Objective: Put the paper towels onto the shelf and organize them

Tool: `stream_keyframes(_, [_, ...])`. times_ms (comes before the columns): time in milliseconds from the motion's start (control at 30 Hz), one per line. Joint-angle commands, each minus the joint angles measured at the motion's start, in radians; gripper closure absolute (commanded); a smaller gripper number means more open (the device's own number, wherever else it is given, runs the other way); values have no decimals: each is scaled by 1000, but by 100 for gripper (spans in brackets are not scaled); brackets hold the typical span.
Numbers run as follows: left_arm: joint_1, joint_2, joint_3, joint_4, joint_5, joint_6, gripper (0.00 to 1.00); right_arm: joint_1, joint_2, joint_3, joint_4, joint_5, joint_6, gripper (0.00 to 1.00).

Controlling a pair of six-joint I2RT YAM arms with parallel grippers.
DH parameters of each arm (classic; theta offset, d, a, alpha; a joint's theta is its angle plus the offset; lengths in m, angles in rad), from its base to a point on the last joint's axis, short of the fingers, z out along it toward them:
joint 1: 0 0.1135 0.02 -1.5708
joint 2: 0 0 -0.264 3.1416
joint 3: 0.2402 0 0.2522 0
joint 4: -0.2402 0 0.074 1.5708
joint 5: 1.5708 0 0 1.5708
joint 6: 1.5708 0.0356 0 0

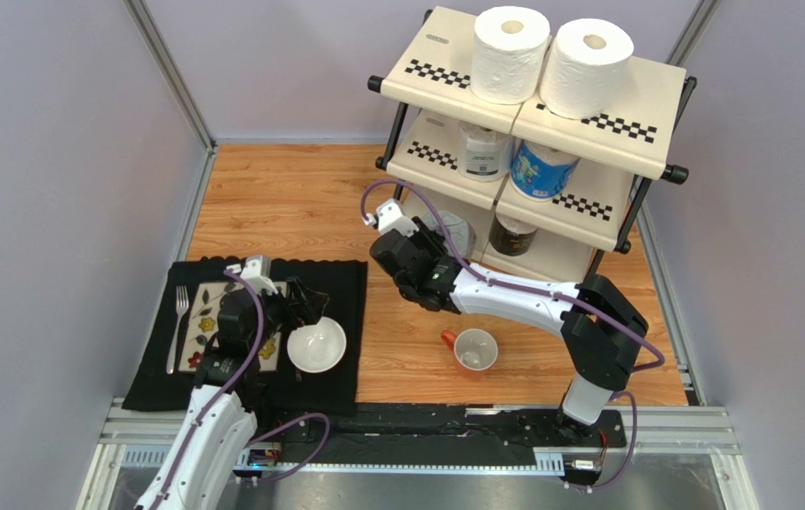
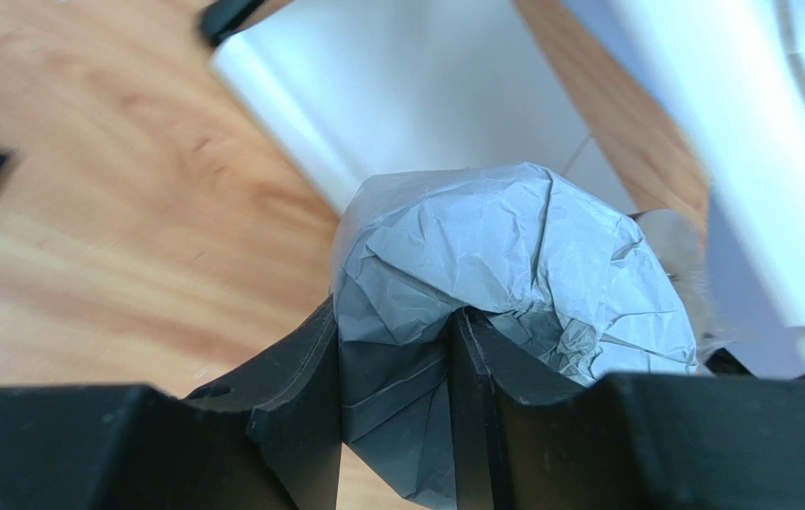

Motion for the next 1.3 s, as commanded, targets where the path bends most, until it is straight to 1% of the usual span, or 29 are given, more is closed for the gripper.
stream_keyframes(0, [7,-1,-3,41,12,-15,1,-61,-2,24,184,67,-106,65])
stream_keyframes(133, [7,10,-7,54,12,-18,1,-122,20,27,238,29,-138,66])
stream_keyframes(300, [7,22,-16,75,21,-22,1,-145,58,29,334,13,-207,66])
stream_keyframes(433, [7,27,-25,81,21,-22,1,-162,95,35,371,16,-253,66])
stream_keyframes(900, [8,39,-50,106,32,-25,1,-226,133,35,334,-45,-201,65])
stream_keyframes(1267, [8,39,-64,109,35,-30,1,-242,156,39,296,-73,-161,56])
